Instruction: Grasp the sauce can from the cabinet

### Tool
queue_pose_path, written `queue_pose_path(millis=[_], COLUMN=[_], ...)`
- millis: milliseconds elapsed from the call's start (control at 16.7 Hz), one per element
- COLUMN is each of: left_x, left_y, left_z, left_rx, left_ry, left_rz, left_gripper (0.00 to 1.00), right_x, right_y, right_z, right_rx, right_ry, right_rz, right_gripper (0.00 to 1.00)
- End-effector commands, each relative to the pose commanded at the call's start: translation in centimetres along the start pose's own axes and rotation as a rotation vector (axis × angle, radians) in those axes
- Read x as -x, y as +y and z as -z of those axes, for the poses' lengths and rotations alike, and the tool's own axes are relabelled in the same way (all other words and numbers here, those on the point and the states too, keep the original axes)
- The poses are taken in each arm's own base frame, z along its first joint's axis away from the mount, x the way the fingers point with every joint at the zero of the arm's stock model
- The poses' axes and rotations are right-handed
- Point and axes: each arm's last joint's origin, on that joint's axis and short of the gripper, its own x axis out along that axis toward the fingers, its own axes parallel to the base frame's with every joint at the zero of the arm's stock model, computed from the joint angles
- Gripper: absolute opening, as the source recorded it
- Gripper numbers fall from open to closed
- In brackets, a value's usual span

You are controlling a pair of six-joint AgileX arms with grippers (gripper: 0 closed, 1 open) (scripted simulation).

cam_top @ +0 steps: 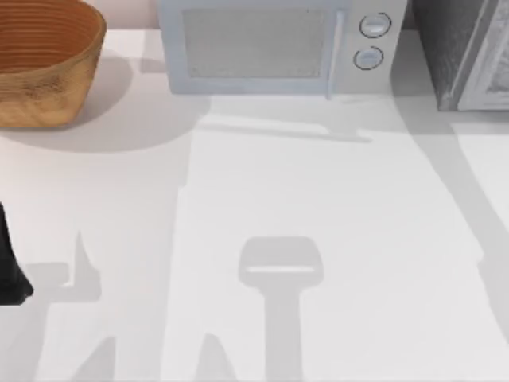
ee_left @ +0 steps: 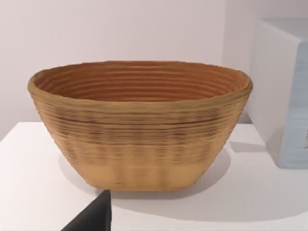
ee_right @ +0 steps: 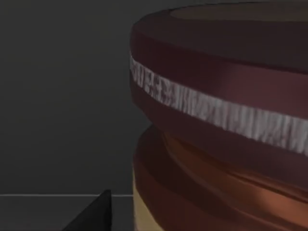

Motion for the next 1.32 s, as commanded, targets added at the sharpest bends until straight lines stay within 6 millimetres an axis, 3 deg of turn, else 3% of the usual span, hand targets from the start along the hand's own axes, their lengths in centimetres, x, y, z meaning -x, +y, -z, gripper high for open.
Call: queue_pose_path(millis=[720, 1320], left_x=[0.0, 0.0], left_y=[0.0, 0.0], left_z=[0.0, 0.0], left_rx=[0.0, 0.0], left_ry=[0.0, 0.0], left_rz=[0.0, 0.0], left_gripper=[1.0, 1.0], right_x=[0.0, 0.19], right_y=[0.0, 0.11], right_z=[0.0, -0.1], right_rx=[0.0, -0.002], right_ry=[0.0, -0.001], right_rz=[0.0, -0.002], right_gripper=[0.02, 0.0])
